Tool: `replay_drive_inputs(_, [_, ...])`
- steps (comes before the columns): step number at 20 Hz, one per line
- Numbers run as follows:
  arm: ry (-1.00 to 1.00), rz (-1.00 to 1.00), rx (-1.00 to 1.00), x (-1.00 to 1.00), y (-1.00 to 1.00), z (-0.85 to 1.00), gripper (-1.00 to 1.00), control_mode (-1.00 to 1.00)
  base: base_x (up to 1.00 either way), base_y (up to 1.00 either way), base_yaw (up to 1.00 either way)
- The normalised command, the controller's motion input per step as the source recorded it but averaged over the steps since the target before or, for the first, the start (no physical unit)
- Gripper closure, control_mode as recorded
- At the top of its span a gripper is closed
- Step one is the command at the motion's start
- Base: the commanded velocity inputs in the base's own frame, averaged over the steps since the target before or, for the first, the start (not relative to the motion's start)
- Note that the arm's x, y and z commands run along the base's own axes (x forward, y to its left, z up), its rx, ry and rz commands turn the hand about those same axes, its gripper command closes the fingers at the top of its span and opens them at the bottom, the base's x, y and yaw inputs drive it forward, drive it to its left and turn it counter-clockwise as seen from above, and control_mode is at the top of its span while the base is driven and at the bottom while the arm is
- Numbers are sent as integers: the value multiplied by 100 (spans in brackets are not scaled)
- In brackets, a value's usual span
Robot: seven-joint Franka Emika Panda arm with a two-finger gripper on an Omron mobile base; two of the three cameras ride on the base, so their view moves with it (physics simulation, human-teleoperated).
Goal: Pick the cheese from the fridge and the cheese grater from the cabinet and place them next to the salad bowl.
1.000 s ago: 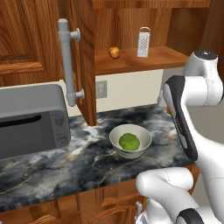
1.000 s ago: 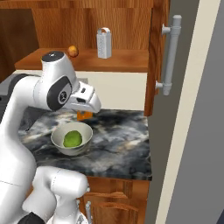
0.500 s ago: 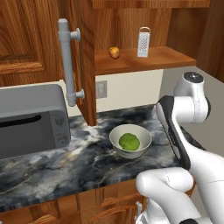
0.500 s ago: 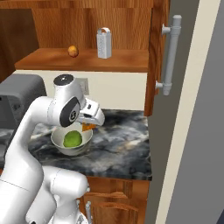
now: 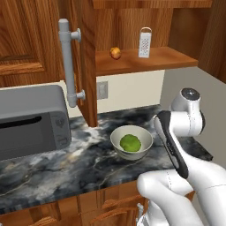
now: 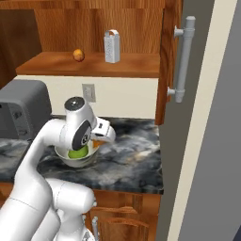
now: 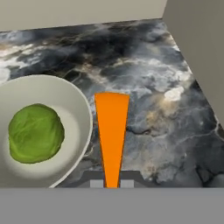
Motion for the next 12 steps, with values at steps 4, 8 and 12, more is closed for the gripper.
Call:
replay_drive_inputs(4, [0, 30, 0, 30, -28, -3, 100, -100, 0, 0, 0])
replay_drive_inputs(8, [1, 26, 0, 13, -18, -2, 100, -100, 0, 0, 0])
replay_drive_inputs(12, [2, 16, 0, 7, -4, -1, 100, -100, 0, 0, 0])
